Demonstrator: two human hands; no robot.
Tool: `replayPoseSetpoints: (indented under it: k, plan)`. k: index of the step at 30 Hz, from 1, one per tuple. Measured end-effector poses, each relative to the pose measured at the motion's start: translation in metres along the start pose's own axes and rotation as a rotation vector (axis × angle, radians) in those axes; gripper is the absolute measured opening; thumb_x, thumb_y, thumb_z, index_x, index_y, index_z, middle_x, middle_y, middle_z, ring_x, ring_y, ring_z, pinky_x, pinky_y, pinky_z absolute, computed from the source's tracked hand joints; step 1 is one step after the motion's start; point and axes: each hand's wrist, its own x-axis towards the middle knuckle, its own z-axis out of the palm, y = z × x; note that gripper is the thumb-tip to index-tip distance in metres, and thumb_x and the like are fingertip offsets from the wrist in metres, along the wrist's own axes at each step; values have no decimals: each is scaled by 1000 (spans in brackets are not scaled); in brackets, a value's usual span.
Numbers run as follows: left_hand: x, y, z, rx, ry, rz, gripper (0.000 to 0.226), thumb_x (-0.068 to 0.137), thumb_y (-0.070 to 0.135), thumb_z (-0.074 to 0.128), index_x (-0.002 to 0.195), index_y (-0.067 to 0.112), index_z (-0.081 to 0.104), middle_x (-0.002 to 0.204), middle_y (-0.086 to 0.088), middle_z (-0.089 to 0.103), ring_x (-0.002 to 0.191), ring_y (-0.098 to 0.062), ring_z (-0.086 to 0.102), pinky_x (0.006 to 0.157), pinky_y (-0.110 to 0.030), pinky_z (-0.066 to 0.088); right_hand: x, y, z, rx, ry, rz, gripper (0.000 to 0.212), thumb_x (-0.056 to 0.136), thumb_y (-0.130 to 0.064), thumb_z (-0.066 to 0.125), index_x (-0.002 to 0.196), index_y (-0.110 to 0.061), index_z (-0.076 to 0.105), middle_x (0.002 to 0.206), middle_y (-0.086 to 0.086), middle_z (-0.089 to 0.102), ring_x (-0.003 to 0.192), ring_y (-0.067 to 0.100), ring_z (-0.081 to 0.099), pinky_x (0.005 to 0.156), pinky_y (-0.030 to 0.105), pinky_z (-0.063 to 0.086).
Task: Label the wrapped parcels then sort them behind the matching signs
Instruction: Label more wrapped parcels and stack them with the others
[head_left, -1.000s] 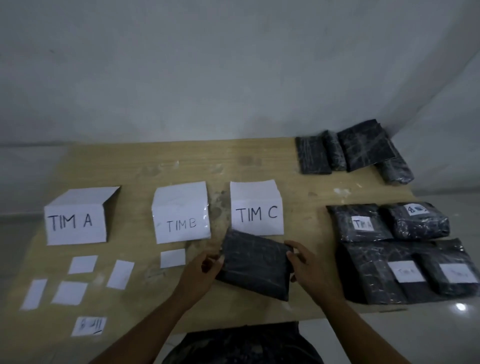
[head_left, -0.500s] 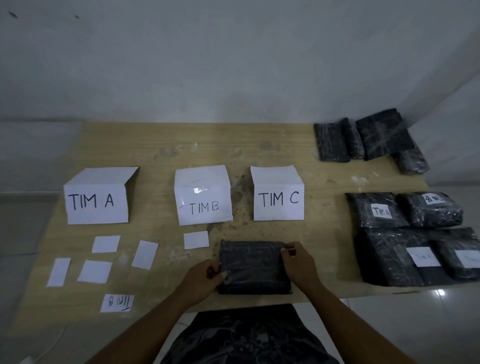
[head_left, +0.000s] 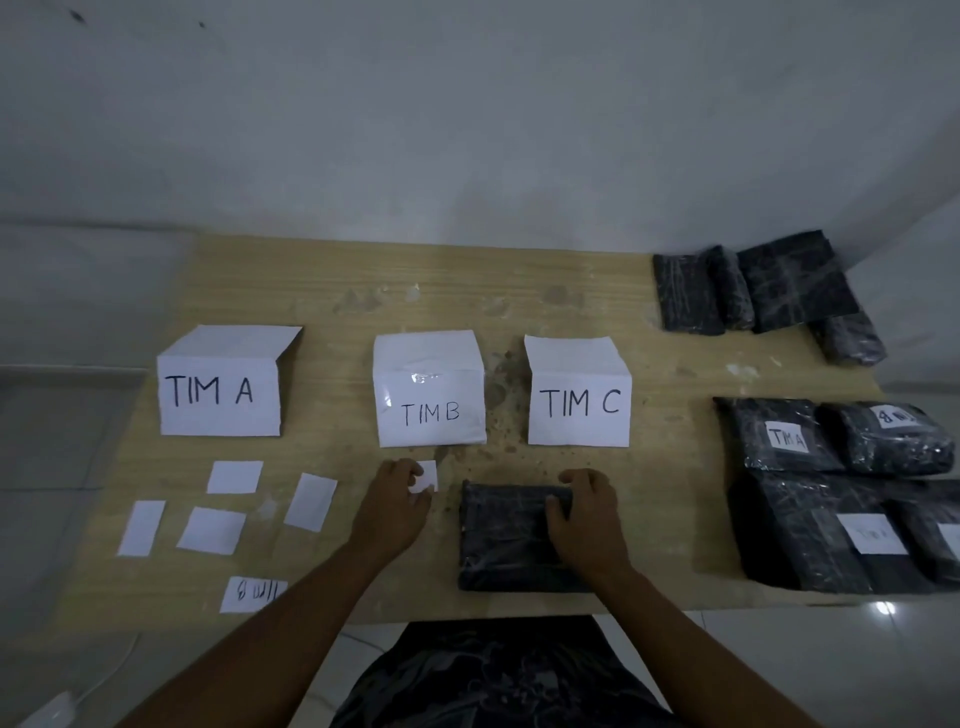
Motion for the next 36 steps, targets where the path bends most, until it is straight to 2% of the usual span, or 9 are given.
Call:
replayPoseSetpoints:
  k: [4,7,10,13,19,25,29,32,36]
  plan:
    - [7,-9,-6,18,58,-43,36,90,14,60,123,4,51,120,-15,51,110,-27,52,91,-36,45,4,-44,13,-21,-219,-270,32,95,-25,51,123,-11,52,126,9,50,115,25,45,98,36,41]
    - [5,-12,-10,37,83,-79,37,92,11,56,127,3,48,125,-15,51,115,-28,50,95,-32,40,6,-75,29,-69,-397,-436,23,90,-19,51,110,-9,53,121,10,51,110,29,46,97,46,43]
    - [0,-23,-10,114,70,-50,34,92,11,55,125,2,50,124,-16,53,113,-27,51,95,-30,40,8,-97,47,-255,-594,-528,25,85,-13,52,111,-12,52,155,7,27,141,24,24,116,45,22]
    - [-6,-31,-12,142,65,-8,28,90,10,55,117,0,58,116,-16,58,106,-29,54,93,-32,44,11,-108,62,-386,-611,-568,36,90,-13,46,126,-7,44,161,13,5,149,26,1,119,48,9]
    - [-20,-33,-20,37,197,-82,35,88,9,59,123,1,54,122,-14,56,111,-27,53,96,-30,41,19,-115,85,-531,-671,-543,64,91,-9,47,148,-8,19,161,14,0,149,30,0,119,51,8]
    - [-28,-39,-28,-40,228,-138,39,89,12,61,126,5,51,127,-11,55,118,-25,51,99,-32,41,26,-111,96,-574,-403,-656,49,87,-6,54,134,-10,38,140,14,41,128,34,39,104,47,30]
    - [-33,-41,-31,-40,261,-134,39,89,12,62,126,5,52,126,-11,55,118,-25,51,98,-27,39,34,-111,95,-612,-356,-776,47,87,-7,57,132,-5,43,129,18,52,117,38,51,98,48,40]
    - [-35,-40,-34,-45,275,-137,39,89,12,63,125,5,53,126,-11,56,118,-24,51,98,-29,40,38,-105,97,-621,-330,-869,43,81,-10,66,122,-5,54,109,17,66,96,36,65,85,45,50]
    - [-38,-39,-38,-67,337,-136,40,87,11,64,124,4,52,123,-11,57,116,-25,53,96,-29,41,38,-111,84,-412,-332,-764,31,90,-16,53,120,-10,53,102,12,69,91,32,65,87,41,46]
